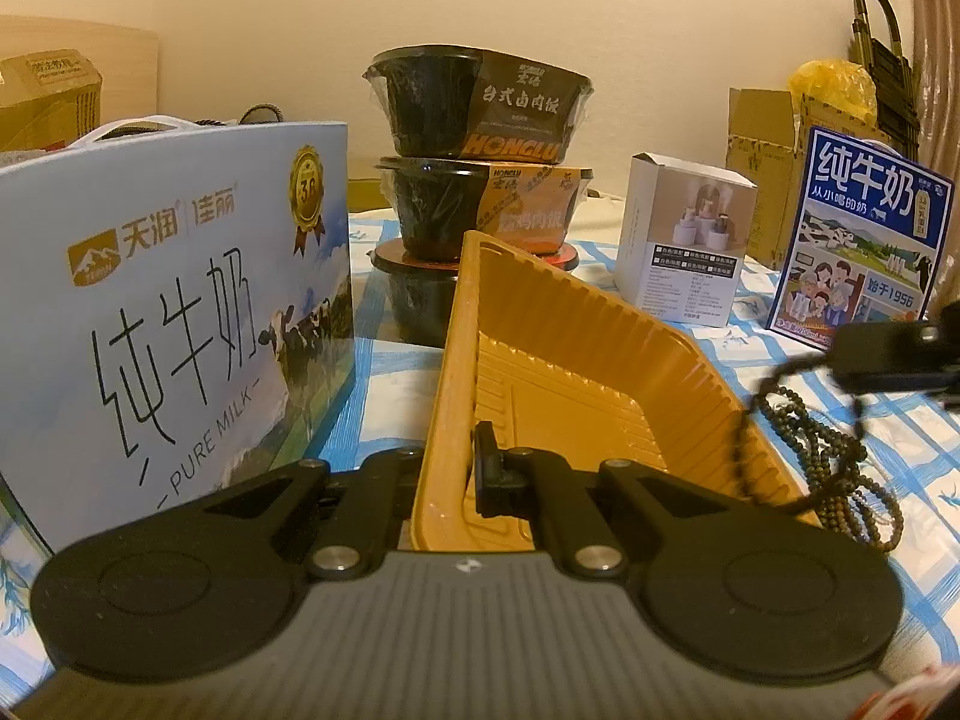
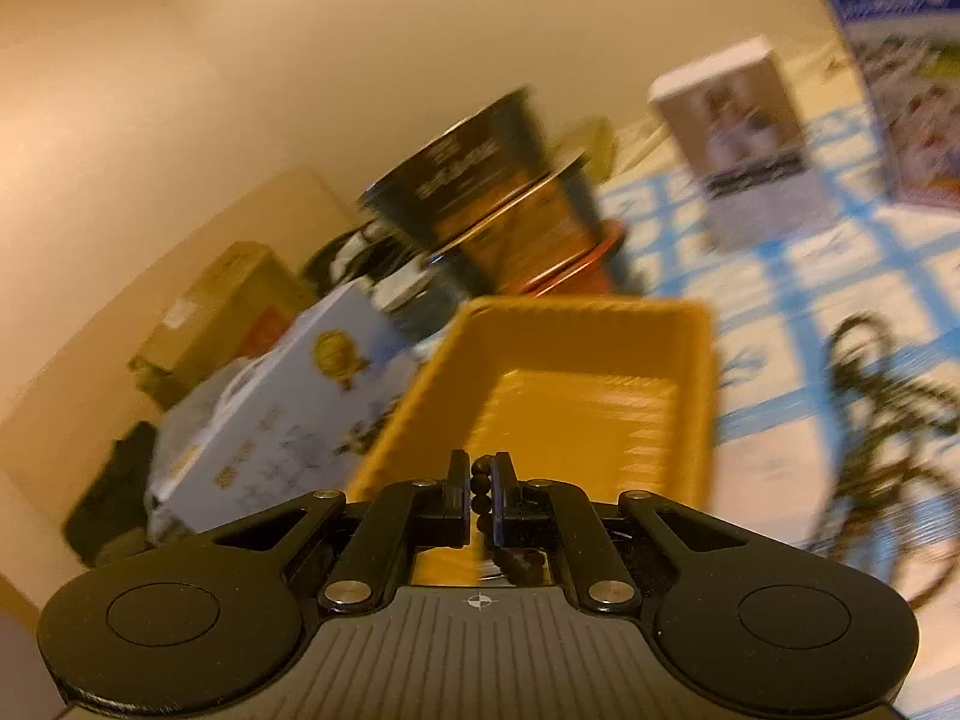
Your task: Organize jewelry
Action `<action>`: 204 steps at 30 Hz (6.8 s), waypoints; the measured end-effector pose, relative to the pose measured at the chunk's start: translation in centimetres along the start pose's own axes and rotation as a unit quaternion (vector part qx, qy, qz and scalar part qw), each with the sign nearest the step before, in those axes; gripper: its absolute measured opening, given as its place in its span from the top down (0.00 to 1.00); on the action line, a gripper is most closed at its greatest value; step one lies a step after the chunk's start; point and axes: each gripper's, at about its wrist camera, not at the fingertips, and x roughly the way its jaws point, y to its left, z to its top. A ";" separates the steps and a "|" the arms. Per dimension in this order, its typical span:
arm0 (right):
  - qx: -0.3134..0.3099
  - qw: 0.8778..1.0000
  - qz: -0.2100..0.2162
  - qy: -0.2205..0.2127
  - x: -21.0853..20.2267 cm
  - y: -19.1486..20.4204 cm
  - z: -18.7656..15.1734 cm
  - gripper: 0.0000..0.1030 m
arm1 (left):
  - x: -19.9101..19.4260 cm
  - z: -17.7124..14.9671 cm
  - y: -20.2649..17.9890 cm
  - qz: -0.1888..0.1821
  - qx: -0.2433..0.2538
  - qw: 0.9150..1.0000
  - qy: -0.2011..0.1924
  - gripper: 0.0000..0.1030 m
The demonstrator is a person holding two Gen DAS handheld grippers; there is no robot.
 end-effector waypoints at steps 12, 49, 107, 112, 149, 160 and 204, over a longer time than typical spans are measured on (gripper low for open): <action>0.020 0.999 0.001 0.046 6.3 0.2 -2.5 0.94 | 0.0 -0.3 0.3 -0.001 -0.005 1.000 0.003 0.95; -0.060 0.971 -0.232 0.022 -5.4 -6.1 -5.9 0.86 | 0.2 -0.3 0.3 0.001 0.000 1.000 0.004 0.95; -0.284 0.900 -0.316 0.100 2.7 -5.6 -7.8 0.89 | 0.4 -0.2 0.3 0.002 0.000 1.000 0.006 0.95; -0.354 0.871 -0.322 0.110 3.3 -4.7 -9.0 0.89 | 0.4 -0.3 0.3 0.001 0.002 1.000 0.006 0.95; -0.189 0.943 -0.270 0.049 0.2 -6.8 -6.4 0.78 | 0.4 -0.3 0.5 0.001 0.001 1.000 0.006 0.95; -0.300 0.909 -0.281 0.073 2.4 -6.6 -8.1 0.81 | 0.4 -0.3 0.5 0.001 0.001 1.000 0.006 0.95; -0.102 0.991 -0.087 0.002 5.0 -1.8 -3.1 0.97 | 0.5 -0.2 0.4 -0.002 -0.002 1.000 0.006 0.95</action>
